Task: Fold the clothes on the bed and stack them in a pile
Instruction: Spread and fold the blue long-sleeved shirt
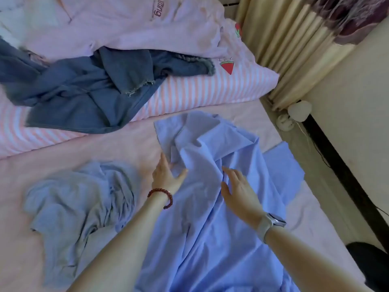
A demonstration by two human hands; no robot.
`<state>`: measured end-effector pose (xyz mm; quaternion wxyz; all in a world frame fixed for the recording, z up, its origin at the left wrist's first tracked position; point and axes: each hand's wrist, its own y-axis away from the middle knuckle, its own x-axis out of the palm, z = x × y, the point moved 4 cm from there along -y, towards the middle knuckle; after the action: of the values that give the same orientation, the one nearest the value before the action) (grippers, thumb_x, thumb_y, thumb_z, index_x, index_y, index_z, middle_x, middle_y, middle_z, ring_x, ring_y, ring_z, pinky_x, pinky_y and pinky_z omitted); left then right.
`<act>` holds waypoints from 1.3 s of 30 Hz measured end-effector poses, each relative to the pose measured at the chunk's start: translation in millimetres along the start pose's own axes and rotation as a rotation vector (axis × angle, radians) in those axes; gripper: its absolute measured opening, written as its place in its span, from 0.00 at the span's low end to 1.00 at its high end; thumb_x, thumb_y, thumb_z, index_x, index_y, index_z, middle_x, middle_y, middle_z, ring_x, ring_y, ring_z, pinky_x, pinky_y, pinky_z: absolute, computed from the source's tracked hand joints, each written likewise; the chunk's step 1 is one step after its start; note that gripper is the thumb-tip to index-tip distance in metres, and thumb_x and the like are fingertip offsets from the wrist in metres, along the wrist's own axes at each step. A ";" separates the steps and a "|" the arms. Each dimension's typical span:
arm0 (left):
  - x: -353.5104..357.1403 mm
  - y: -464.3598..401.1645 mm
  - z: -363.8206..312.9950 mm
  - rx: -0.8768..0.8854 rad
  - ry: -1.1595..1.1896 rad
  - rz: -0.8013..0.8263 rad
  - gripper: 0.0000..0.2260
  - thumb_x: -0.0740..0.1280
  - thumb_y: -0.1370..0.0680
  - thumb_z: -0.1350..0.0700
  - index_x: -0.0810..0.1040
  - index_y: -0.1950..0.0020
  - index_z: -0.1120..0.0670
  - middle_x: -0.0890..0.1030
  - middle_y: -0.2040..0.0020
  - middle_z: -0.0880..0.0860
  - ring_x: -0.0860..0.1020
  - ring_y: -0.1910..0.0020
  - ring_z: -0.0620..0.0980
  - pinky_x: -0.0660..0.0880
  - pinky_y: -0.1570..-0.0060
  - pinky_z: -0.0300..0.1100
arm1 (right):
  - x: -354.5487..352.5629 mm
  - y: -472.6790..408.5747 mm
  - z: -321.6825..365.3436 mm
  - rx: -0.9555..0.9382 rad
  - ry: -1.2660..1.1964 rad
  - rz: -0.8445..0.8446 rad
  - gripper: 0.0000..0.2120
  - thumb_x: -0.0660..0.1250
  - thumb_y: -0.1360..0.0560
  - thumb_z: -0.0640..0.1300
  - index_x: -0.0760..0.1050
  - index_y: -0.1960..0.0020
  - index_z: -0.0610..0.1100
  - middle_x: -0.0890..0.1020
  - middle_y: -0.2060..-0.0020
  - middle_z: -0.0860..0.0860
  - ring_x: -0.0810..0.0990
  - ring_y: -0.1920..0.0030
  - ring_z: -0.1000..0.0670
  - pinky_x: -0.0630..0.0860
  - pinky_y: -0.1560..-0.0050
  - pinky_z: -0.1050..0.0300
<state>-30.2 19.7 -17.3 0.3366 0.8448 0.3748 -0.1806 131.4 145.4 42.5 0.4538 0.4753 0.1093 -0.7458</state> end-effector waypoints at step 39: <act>1.1 117.3 13.2 0.173 -0.123 -0.144 0.13 0.64 0.24 0.64 0.76 0.40 0.61 0.75 0.47 0.57 0.76 0.51 0.57 0.72 0.48 0.45 | 34.6 85.7 4.8 -0.177 -0.140 0.364 0.08 0.61 0.25 0.36 0.73 0.48 0.34 0.77 0.55 0.38 0.75 0.52 0.40 0.71 0.54 0.50</act>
<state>58.3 -46.8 23.6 0.2712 0.8289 0.3959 -0.2875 190.8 74.4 40.0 0.6276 0.3927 0.0548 -0.6700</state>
